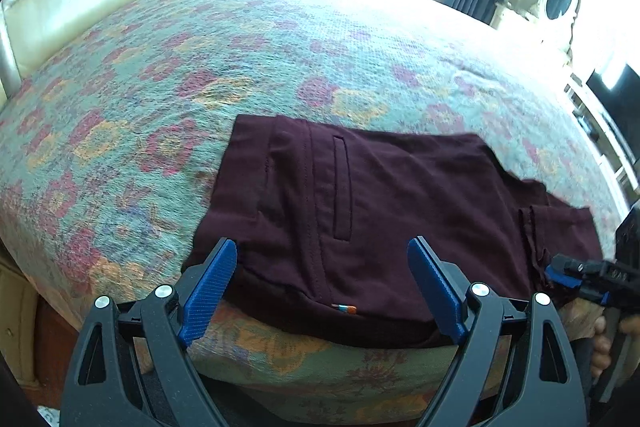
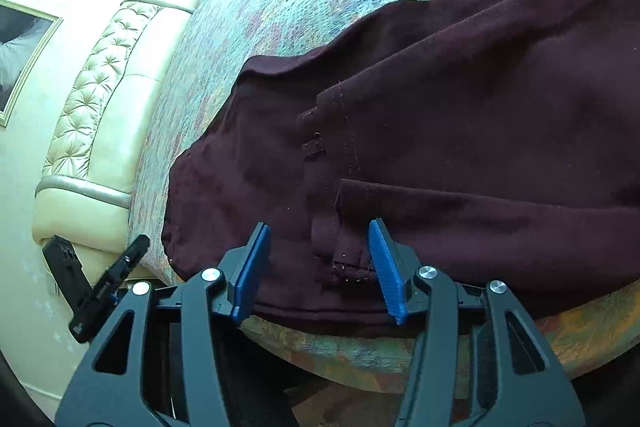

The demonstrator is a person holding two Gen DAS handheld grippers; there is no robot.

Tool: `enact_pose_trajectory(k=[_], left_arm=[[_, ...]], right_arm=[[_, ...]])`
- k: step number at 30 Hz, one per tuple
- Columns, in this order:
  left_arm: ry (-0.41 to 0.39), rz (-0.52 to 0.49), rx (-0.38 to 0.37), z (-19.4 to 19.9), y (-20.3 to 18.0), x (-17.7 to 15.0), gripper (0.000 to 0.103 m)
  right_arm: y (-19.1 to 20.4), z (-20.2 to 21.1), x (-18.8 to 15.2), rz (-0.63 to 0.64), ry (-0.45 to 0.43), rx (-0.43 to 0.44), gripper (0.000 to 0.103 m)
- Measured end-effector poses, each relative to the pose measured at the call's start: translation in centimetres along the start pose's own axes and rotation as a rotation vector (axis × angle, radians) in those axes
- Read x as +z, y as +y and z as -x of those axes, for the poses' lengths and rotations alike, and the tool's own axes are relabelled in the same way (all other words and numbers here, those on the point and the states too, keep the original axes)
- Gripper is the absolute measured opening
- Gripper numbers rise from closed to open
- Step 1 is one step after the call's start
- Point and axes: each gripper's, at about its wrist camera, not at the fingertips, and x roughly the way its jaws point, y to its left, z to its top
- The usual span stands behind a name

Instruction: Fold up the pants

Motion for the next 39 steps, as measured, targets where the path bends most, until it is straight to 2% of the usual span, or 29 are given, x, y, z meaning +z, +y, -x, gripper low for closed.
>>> enact_pose_trajectory(k=[4,7,10,14,17,19,22,26,30,31,32,33,36,39], left_arm=[[-0.001,0.209,-0.088,0.8,6.6,2.2,0.086],[0.022,0.302,-0.146,-0.1,10.3,2.8,0.086],[0.098,0.292,-0.197,-2.6,11.7,3.2,0.086],[0.201,0.223,-0.221,-6.2,11.2,3.4,0.086],[0.258,0.208,-0.269,-8.3,10.8,3.5,0.086],[0.258,0.18,-0.277,-9.1,10.6,3.7,0.086],[0.248,0.17,-0.328,-9.5,10.6,4.0,0.085],[0.257,0.26,-0.49,-10.2,11.1,4.0,0.084],[0.241,0.273,-0.505,-10.8,10.5,3.9,0.083],[0.241,0.288,-0.519,-10.9,10.6,3.9,0.078],[0.248,0.296,-0.512,-11.0,11.0,3.9,0.05],[0.267,0.302,-0.482,-11.3,11.2,3.8,0.042],[0.277,0.291,-0.469,-11.3,11.0,3.9,0.038],[0.278,0.28,-0.44,-10.8,10.2,4.3,0.03]], right_arm=[[0.2,-0.3,-0.1,0.007,-0.007,0.011,0.055],[0.2,-0.5,-0.1,0.006,-0.007,0.023,0.057],[0.2,-0.3,0.0,-0.004,-0.012,0.043,0.059],[-0.2,0.9,0.3,-0.026,-0.024,0.088,0.059],[-0.4,1.9,0.3,-0.027,-0.032,0.084,0.059],[-0.7,2.4,0.2,-0.028,-0.029,0.083,0.059],[-1.1,2.9,-0.4,-0.036,-0.027,0.087,0.059],[-1.4,3.0,-1.2,-0.055,-0.021,0.107,0.059],[-1.1,2.9,-1.4,-0.062,-0.013,0.131,0.059],[-0.8,2.8,-1.5,-0.058,-0.013,0.129,0.059],[-0.7,2.9,-1.5,-0.055,-0.012,0.13,0.059],[-0.6,2.9,-1.6,-0.053,-0.012,0.133,0.059],[-0.4,3.1,-1.5,-0.047,-0.016,0.133,0.06],[-0.4,3.4,-1.5,-0.046,-0.024,0.123,0.06]])
